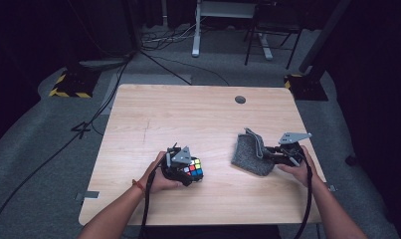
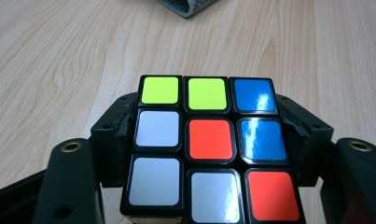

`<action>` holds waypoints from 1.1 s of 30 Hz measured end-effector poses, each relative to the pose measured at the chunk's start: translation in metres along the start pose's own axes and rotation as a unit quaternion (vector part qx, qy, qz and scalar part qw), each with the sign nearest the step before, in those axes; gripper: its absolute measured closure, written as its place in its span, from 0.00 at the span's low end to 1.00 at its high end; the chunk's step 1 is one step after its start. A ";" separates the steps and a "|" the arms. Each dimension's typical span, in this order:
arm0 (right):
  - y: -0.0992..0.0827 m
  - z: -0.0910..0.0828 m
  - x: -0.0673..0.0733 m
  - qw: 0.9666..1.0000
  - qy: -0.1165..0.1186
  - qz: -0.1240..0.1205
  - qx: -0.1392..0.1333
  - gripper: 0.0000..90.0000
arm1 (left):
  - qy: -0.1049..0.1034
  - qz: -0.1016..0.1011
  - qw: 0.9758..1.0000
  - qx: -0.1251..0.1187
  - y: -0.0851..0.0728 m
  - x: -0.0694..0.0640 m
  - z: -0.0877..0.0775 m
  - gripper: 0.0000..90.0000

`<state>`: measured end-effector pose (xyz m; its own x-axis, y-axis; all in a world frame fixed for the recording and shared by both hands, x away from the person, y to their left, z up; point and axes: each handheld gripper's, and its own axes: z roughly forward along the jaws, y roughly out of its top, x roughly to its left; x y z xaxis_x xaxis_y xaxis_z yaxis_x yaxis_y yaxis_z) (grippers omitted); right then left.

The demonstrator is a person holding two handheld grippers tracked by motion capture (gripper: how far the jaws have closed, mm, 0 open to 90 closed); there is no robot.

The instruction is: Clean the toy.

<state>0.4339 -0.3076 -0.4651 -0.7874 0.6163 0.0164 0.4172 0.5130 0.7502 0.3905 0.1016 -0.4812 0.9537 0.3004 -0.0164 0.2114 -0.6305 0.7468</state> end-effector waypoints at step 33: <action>0.016 -0.056 0.010 0.994 -0.073 -0.012 -0.079 0.26 | -0.019 -0.013 0.998 0.064 -0.021 -0.019 -0.022 0.23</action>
<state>0.4071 -0.3265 -0.4165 -0.7172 0.6910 -0.0897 0.3132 0.4347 0.8443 0.3635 0.1253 -0.4820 0.9542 0.2926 -0.0618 0.2601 -0.7102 0.6542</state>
